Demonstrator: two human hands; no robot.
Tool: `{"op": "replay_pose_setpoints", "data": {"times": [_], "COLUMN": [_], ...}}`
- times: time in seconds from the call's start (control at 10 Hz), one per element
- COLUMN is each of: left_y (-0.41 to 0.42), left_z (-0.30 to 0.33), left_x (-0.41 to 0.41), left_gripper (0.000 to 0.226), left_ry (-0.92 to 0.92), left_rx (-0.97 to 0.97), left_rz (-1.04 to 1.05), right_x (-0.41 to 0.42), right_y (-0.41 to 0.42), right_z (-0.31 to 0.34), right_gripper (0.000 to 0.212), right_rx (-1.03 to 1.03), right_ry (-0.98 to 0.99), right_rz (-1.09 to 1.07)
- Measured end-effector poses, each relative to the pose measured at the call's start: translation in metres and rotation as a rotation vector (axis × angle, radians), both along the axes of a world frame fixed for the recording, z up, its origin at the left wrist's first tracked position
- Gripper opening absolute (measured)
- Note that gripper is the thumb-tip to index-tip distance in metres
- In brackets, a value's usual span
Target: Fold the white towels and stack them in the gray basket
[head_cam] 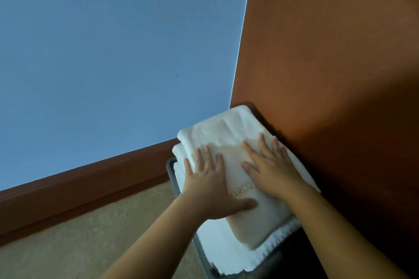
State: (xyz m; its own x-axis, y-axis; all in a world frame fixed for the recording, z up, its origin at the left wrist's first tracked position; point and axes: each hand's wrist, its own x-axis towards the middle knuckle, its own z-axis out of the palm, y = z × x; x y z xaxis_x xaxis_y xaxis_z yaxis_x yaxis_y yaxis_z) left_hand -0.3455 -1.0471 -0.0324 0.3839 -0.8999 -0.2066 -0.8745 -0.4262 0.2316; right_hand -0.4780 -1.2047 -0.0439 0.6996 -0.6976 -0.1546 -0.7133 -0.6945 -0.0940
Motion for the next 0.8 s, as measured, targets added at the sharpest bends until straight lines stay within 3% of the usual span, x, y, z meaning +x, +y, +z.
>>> {"op": "replay_pose_setpoints", "data": {"times": [0.1,0.3,0.6,0.8], "left_y": [0.003,-0.006,-0.004,0.104], "left_z": [-0.017,-0.047,-0.038,-0.049], "left_x": [-0.012,-0.011,0.001,0.020], "left_gripper": [0.163,0.163,0.159,0.094], "left_ry": [0.023,0.034,0.096,0.191], "left_rx": [-0.027,-0.047,-0.072,-0.308], "left_rz": [-0.003,0.018,0.017,0.072], "right_x": [-0.016,-0.014,-0.008,-0.046], "right_y": [0.002,0.000,-0.006,0.061], "right_z": [-0.011,-0.038,-0.030,-0.034], "right_gripper": [0.065,0.063,0.063,0.049], "right_rx": [-0.022,-0.013,0.012,-0.036], "right_ry": [-0.006,-0.050,-0.030,-0.414], "right_rz": [-0.013,-0.030,-0.011,0.016]}}
